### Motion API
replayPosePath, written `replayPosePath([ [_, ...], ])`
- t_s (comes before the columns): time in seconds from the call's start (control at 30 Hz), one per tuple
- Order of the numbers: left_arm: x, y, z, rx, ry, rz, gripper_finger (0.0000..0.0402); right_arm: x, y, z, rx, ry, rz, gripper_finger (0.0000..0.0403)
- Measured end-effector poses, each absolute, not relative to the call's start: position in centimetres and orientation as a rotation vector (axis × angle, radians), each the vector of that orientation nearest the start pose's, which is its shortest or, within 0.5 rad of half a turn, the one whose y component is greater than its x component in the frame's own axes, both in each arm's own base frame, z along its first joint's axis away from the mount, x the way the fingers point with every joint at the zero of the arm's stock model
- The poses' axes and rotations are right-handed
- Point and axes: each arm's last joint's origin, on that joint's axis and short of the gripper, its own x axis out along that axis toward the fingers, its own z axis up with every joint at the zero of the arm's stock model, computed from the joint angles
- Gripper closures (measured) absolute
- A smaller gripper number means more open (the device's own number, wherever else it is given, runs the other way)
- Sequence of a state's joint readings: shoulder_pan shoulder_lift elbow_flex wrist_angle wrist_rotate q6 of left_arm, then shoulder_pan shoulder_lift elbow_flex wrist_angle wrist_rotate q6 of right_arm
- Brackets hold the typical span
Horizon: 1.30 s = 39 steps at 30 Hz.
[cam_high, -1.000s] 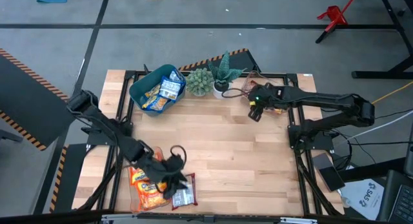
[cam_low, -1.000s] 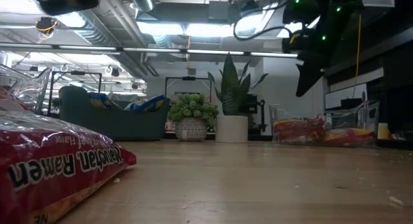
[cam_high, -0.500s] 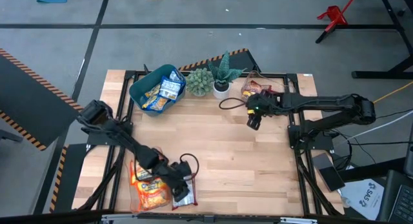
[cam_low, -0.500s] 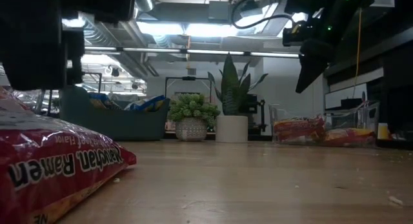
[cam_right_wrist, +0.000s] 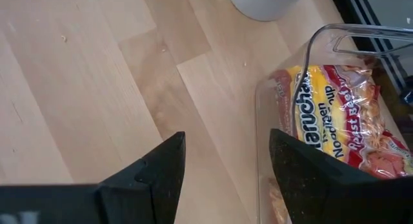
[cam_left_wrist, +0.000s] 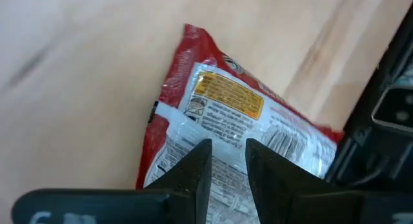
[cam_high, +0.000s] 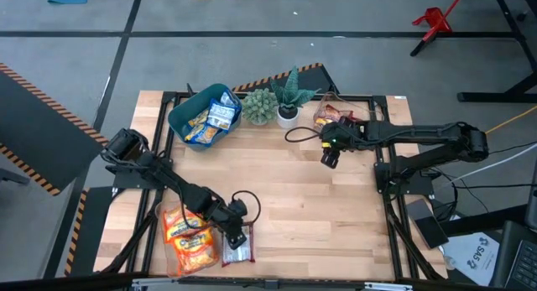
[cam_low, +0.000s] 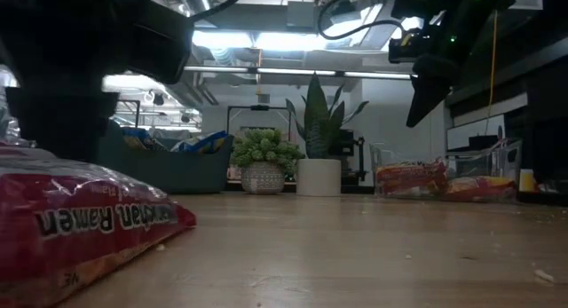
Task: Sort Maruchan noodles
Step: Put the red noodle pack into the top transparent bin
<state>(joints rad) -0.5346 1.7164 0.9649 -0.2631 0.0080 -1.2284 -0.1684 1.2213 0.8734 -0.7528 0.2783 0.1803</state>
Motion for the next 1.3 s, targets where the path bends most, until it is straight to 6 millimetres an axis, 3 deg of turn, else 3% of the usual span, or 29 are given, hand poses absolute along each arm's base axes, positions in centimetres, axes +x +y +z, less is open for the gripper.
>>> replayPosePath([
  [0.27, 29.5, -14.1, 15.8, -0.752, 1.034, 0.304, 0.0312, 22.0, -4.6, 23.9, 0.098, 1.064, -0.499, 0.0197],
  [0.5, 31.5, -9.9, 16.0, -0.68, 0.913, 0.391, 0.0312, 22.4, -4.6, 24.1, 0.114, 1.018, -0.477, 0.0197],
  [0.77, 33.8, -5.9, 17.4, -0.666, 0.764, 0.347, 0.0312, 22.8, -4.5, 24.3, 0.147, 0.973, -0.423, 0.0197],
  [0.93, 34.1, -6.1, 21.3, -0.646, 0.724, 0.258, 0.0312, 22.9, -4.4, 24.4, 0.168, 0.966, -0.384, 0.0197],
  [1.1, 32.3, -8.0, 24.7, -0.581, 0.759, 0.295, 0.0312, 23.4, -4.2, 23.7, 0.212, 0.905, -0.306, 0.0197],
  [1.3, 30.7, -10.9, 23.4, -0.567, 0.892, 0.326, 0.0312, 24.0, -2.7, 21.7, 0.244, 0.783, -0.169, 0.0197],
])
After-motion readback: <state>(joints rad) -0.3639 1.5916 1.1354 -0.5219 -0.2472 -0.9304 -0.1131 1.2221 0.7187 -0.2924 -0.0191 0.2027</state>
